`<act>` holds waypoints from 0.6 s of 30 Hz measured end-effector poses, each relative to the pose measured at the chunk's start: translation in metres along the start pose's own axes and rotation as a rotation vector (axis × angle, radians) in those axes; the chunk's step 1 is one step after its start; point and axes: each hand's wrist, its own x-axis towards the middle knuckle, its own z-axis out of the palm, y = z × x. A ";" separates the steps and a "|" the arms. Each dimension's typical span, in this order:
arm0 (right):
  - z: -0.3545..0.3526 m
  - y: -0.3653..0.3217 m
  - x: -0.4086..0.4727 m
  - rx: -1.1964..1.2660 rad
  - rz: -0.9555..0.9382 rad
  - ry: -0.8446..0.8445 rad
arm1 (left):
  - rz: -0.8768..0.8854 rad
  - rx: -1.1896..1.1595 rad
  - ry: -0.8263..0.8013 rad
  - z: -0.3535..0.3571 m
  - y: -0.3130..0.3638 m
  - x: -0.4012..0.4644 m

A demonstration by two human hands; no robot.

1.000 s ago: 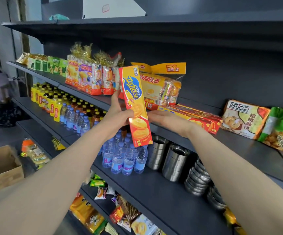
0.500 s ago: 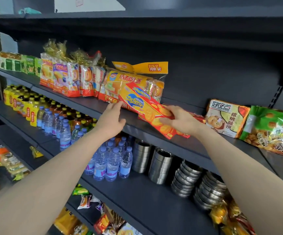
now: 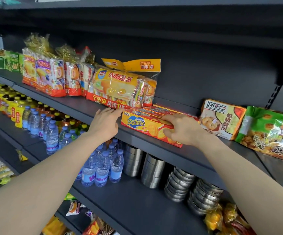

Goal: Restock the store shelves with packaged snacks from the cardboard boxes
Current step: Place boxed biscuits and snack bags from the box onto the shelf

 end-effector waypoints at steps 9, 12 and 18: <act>0.003 -0.015 0.000 -0.177 0.024 0.075 | 0.069 -0.014 0.076 -0.002 -0.007 -0.003; 0.002 -0.031 0.000 -0.209 -0.002 0.160 | 0.048 0.016 0.117 -0.011 -0.017 -0.023; 0.021 -0.115 -0.010 -0.093 -0.174 0.369 | -0.018 0.082 0.239 -0.024 -0.065 -0.110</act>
